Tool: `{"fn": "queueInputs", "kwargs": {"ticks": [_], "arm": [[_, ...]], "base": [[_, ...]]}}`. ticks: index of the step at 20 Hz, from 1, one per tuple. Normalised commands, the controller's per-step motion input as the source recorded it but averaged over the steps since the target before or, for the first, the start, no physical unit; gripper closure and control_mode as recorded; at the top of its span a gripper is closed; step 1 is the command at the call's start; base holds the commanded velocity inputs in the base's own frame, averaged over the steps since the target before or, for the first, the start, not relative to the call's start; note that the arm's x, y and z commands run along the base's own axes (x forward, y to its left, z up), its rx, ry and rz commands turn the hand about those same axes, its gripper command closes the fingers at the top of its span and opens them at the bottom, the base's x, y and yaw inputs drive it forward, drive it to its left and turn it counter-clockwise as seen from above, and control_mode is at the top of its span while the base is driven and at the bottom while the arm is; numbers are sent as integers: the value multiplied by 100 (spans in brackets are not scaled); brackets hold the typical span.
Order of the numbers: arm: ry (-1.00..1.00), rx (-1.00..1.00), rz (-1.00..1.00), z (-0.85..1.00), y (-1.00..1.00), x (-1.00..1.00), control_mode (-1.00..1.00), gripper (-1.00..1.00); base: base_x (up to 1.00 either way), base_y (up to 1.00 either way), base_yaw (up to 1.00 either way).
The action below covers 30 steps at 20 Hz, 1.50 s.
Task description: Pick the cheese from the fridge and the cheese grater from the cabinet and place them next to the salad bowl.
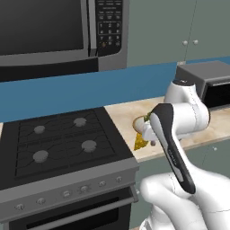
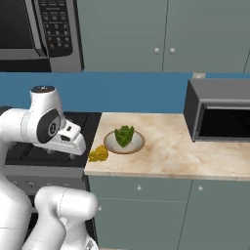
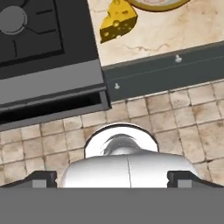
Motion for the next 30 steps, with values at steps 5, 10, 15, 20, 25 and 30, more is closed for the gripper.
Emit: {"fn": "queueInputs", "kwargs": {"ticks": [5,10,15,20,25,30], "arm": [[-13,-2,15,12,-1,-25,-100,-100],[-1,4,-5,2,-10,-3,-100,-100],[12,2,-7,16,-2,-2,-100,-100],[3,0,0,10,1,-9,-100,-100],[0,0,0,0,0,-2,-100,-100],[0,0,0,0,0,-3,100,-100]], "base": [[0,0,0],[0,0,0],[0,0,0],[0,0,0],[0,0,0],[-34,3,0]]}}
